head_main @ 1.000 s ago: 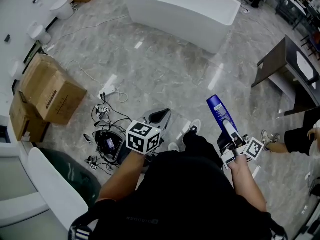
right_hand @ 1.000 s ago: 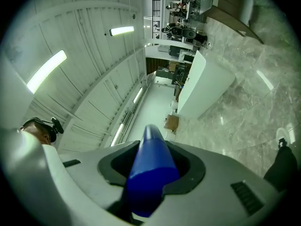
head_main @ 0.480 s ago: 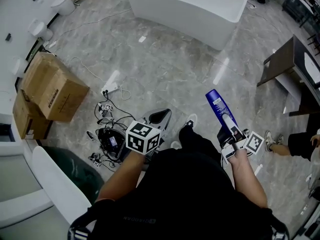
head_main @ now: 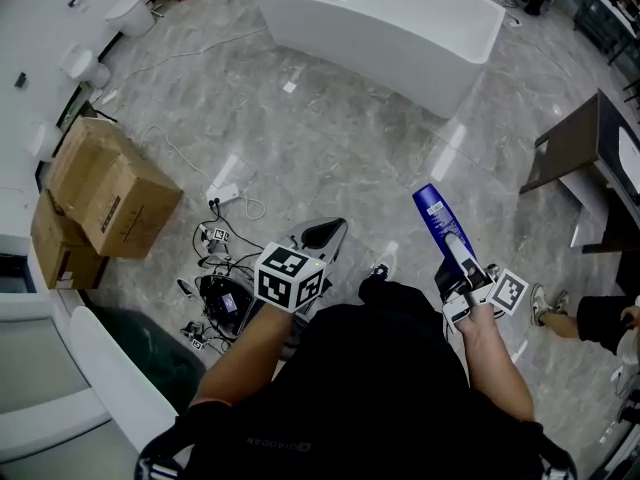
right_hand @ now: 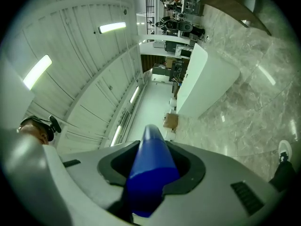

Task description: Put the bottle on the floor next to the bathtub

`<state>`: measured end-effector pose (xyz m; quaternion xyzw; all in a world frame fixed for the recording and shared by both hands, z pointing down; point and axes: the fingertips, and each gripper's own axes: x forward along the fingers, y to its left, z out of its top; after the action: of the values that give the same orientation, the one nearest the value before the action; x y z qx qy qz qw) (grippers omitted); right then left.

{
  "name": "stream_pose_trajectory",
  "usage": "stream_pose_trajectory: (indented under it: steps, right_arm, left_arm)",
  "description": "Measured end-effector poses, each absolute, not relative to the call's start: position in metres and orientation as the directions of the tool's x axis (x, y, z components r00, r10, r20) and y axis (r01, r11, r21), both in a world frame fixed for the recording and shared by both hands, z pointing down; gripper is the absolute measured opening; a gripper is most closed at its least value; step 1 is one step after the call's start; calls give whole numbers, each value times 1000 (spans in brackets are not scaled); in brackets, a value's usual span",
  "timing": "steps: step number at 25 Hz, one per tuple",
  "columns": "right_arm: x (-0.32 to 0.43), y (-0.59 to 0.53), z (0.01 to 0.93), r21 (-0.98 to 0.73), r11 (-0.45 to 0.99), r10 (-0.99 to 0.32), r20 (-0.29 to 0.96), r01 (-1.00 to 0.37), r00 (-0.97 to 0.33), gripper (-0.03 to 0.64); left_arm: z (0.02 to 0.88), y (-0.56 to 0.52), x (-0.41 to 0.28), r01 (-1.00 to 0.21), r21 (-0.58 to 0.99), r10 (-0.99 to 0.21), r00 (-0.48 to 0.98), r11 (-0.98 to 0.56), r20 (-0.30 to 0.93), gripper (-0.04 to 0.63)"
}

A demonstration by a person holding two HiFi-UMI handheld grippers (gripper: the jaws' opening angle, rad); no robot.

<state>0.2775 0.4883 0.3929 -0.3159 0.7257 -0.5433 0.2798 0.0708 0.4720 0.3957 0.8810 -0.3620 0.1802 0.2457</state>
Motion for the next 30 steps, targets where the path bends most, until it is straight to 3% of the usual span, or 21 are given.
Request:
stream_pose_trajectory:
  steps: [17,30]
  right_arm:
    - [339,373,401,-968,238,-763,-131,-86,-633,167]
    - [352,339,423,-980,182,-787,-94,-83,-609,167]
  left_arm:
    - [377,340,103,-790,221,-608,589,-572,532,17]
    - [403,314,121,-769,229,-535,593,-596,602,17]
